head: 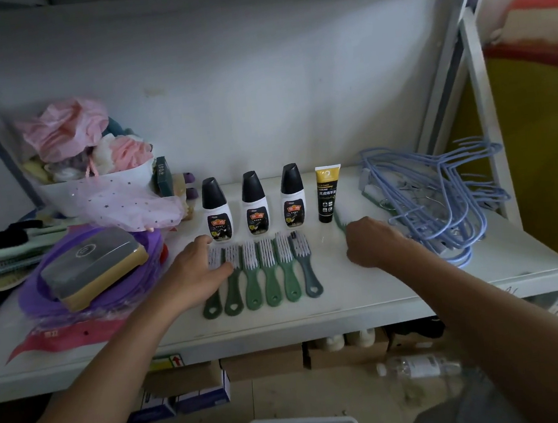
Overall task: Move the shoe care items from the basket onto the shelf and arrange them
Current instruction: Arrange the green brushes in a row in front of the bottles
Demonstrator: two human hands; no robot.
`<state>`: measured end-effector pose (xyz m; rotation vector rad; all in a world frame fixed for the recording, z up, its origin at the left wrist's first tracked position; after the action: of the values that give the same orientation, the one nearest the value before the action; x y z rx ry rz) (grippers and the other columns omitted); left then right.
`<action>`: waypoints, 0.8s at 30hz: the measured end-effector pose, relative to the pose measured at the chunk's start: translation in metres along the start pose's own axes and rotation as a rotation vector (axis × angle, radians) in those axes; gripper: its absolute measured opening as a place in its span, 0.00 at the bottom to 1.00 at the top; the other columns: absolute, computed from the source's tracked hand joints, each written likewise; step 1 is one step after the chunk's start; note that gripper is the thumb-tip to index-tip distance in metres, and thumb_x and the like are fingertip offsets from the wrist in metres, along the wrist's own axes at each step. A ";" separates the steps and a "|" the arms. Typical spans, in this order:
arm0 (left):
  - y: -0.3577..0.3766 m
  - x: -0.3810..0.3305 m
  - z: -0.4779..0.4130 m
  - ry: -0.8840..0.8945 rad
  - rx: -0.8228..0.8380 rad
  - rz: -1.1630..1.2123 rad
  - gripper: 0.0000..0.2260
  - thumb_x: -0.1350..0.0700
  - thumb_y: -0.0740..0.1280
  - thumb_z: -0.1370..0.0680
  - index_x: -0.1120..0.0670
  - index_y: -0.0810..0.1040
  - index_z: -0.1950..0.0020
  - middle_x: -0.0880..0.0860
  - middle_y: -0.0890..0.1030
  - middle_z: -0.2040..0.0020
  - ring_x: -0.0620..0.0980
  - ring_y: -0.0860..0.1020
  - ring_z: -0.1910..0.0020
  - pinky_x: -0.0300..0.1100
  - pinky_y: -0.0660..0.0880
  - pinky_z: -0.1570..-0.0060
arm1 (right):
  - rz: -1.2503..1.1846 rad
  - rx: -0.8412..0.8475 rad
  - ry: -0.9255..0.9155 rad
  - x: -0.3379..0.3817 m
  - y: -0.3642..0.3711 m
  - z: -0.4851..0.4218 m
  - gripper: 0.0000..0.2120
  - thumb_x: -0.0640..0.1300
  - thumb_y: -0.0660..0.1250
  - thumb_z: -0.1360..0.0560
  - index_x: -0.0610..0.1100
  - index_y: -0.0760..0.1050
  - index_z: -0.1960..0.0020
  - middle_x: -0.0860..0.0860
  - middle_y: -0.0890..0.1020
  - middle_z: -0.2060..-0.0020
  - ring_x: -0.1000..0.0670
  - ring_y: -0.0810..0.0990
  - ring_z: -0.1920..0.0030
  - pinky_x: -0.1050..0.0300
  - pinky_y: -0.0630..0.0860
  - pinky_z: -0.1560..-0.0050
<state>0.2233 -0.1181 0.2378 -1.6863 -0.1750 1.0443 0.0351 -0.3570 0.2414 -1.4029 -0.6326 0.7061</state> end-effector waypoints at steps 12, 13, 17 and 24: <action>0.021 -0.038 0.004 0.260 -0.007 -0.020 0.30 0.45 0.68 0.21 0.52 0.61 0.23 0.52 0.68 0.26 0.48 0.68 0.29 0.42 0.66 0.34 | -0.101 0.009 0.007 -0.025 0.003 0.015 0.09 0.47 0.67 0.24 0.43 0.72 0.48 0.45 0.79 0.52 0.45 0.79 0.53 0.51 0.79 0.54; 0.024 -0.044 0.005 0.297 -0.005 -0.029 0.29 0.45 0.67 0.21 0.51 0.61 0.23 0.51 0.68 0.26 0.47 0.68 0.29 0.42 0.66 0.34 | -0.132 -0.018 0.011 -0.025 0.002 0.013 0.13 0.47 0.68 0.23 0.43 0.71 0.43 0.44 0.79 0.50 0.44 0.79 0.51 0.49 0.79 0.52; 0.037 -0.057 0.006 0.399 -0.010 -0.063 0.29 0.44 0.66 0.20 0.50 0.60 0.22 0.50 0.67 0.25 0.46 0.66 0.28 0.47 0.67 0.29 | -0.162 -0.050 -0.015 -0.016 0.007 0.007 0.24 0.46 0.66 0.22 0.46 0.65 0.29 0.42 0.76 0.44 0.42 0.79 0.47 0.48 0.78 0.50; 0.041 -0.060 0.000 0.447 -0.030 -0.084 0.28 0.45 0.66 0.20 0.49 0.60 0.23 0.48 0.67 0.26 0.46 0.66 0.28 0.49 0.68 0.30 | -0.189 -0.079 -0.086 0.003 0.011 -0.007 0.23 0.43 0.64 0.20 0.48 0.66 0.27 0.43 0.77 0.42 0.42 0.78 0.43 0.49 0.78 0.45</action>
<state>0.1722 -0.1691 0.2360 -1.8780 0.0299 0.5849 0.0418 -0.3594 0.2298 -1.3695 -0.8564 0.5987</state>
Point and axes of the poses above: each hand's wrist, its own z-axis away from the middle knuckle, its own y-axis out of the palm, x = y × z, the point moved 8 cm from there along -z, towards the middle knuckle
